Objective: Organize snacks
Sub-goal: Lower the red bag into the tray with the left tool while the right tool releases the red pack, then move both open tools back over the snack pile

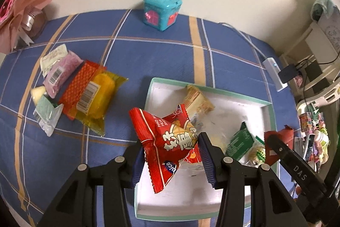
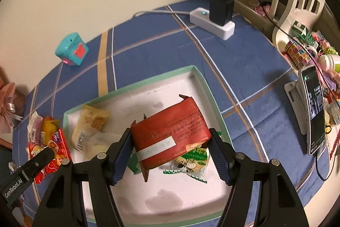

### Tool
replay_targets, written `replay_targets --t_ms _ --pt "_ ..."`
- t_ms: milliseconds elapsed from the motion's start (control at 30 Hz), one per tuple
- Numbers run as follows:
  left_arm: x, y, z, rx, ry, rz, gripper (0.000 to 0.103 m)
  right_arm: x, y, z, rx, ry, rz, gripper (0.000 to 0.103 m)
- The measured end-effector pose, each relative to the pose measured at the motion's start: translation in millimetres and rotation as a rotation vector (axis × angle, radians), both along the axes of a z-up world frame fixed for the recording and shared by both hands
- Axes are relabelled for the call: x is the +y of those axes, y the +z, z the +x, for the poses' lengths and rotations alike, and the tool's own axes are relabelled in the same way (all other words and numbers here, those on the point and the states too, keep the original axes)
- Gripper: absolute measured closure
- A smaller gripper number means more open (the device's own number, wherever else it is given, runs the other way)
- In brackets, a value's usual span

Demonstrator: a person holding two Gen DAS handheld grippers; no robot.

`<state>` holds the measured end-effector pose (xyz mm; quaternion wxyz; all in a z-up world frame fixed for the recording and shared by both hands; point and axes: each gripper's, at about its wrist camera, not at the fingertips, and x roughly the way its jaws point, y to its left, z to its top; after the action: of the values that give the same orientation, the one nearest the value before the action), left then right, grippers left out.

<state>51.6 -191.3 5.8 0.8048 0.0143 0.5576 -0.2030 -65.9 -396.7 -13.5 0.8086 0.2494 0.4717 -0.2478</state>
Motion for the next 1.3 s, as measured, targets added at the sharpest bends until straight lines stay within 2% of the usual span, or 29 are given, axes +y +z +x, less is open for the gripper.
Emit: replay_targets --t_ms 233,633,700,800,933,1000,1300 --pt "3 -17 2 0.047 0.009 0.015 0.053 2 -13 1 0.078 0.001 0.027 0.033" --pt "-3 -34 2 0.108 -0.001 0.035 0.051 10 -21 3 0.130 0.035 0.056 0.031" --pt "-5 -35 1 0.109 -0.005 0.043 0.040 10 -19 3 0.124 0.037 0.058 0.031" --pt "-6 -32 -1 0.101 -0.005 0.048 0.038 11 -16 2 0.117 0.039 0.056 0.027" --pt "-5 -23 -2 0.069 -0.002 0.054 0.033 15 -10 4 0.110 0.054 0.046 0.026" --pt "-4 -17 -1 0.049 0.004 0.055 0.025 18 -4 4 0.099 0.064 0.035 0.026" --pt "17 1 5 -0.013 0.063 0.071 0.024 37 15 8 0.069 0.111 -0.018 0.023"
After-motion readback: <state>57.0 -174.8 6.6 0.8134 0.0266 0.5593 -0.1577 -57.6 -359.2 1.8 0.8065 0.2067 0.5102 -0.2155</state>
